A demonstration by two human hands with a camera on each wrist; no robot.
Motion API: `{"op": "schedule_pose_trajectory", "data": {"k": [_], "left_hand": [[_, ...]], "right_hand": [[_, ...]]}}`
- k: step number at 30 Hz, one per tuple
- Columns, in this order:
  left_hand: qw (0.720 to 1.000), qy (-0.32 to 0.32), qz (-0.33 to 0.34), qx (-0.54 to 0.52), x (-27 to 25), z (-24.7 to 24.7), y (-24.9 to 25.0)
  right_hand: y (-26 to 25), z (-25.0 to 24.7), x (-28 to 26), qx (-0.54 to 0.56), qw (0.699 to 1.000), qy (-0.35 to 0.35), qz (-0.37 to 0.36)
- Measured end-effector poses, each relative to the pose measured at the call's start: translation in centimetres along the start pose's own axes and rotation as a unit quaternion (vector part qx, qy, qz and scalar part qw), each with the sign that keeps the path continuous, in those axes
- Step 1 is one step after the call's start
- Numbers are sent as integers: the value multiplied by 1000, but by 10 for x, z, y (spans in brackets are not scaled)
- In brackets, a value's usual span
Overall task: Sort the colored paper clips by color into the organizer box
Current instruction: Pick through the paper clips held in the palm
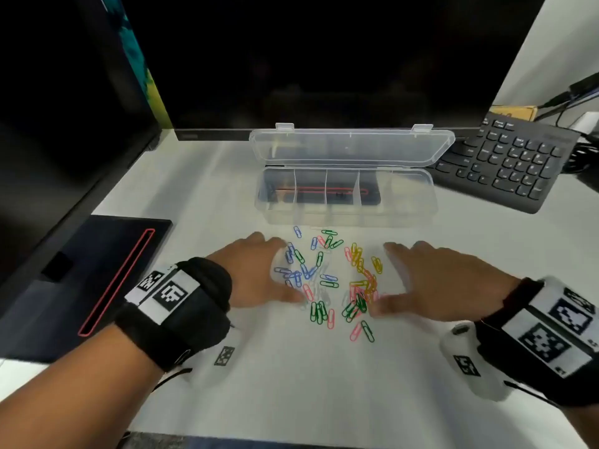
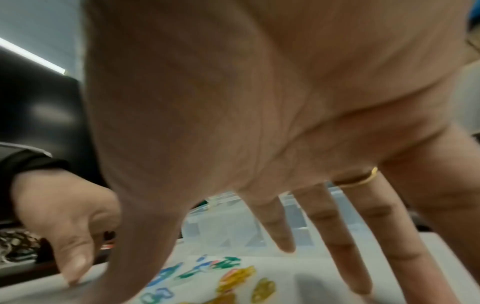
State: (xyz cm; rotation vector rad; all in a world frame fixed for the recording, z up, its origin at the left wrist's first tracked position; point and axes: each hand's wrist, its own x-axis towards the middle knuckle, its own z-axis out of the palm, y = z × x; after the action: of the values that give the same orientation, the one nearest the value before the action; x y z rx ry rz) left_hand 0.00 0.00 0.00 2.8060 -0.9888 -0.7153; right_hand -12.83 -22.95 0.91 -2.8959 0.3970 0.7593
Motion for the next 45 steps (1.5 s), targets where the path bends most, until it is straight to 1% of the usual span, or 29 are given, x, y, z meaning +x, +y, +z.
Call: {"op": "schedule_pose_trajectory", "data": {"k": [1, 2, 5, 7, 9, 12, 15, 18, 23, 24, 26, 28, 30, 32, 36, 38, 39, 42, 45], "left_hand": [[1000, -19, 0, -7, 4, 1, 4], [1000, -29, 7, 6, 9, 3, 6], [997, -47, 15, 52, 25, 9, 11], [996, -62, 14, 56, 32, 8, 13], [996, -66, 29, 50, 35, 6, 17], [997, -53, 54, 13, 35, 9, 25], [996, -20, 79, -36, 34, 14, 30], [991, 17, 81, -101, 33, 18, 33], [967, 55, 75, -237, 27, 15, 30], [967, 62, 79, -233, 24, 12, 28], [979, 63, 81, -175, 20, 7, 22], [992, 37, 64, -99, 17, 7, 18], [998, 2, 44, -46, 19, 9, 18], [998, -10, 42, -47, 23, 10, 23], [992, 4, 57, -108, 33, 13, 34], [984, 15, 48, -170, 37, 17, 34], [975, 19, 39, -220, 38, 19, 32], [927, 24, 24, -373, 37, 22, 26], [880, 25, 27, -474, 34, 27, 25]], "right_hand": [[-2, 2, 1, 14, 1000, -6, -5], [-6, 3, 3, 7, 1000, -18, -9], [-20, 10, 5, 11, 1000, -6, -28], [-28, 10, 12, 10, 1000, 2, -21], [-34, 9, 22, 25, 999, -1, -21], [-40, 5, 35, 72, 997, -7, -41], [-45, 3, 44, 117, 991, 10, -65], [-49, 2, 49, 146, 986, 28, -78], [-44, -1, 44, 174, 979, 54, -92], [-41, -3, 40, 165, 981, 53, -85], [-34, -2, 35, 118, 990, 44, -58], [-30, 1, 32, 76, 996, 19, -29], [-33, 4, 32, 63, 998, -3, -12], [-39, 5, 35, 70, 997, -5, -18], [-52, 3, 45, 101, 993, 11, -57], [-55, 1, 51, 134, 988, 26, -68], [-55, 1, 54, 152, 985, 33, -71], [-54, 2, 57, 239, 966, 49, -89], [-50, 6, 59, 286, 953, 55, -87]]}}
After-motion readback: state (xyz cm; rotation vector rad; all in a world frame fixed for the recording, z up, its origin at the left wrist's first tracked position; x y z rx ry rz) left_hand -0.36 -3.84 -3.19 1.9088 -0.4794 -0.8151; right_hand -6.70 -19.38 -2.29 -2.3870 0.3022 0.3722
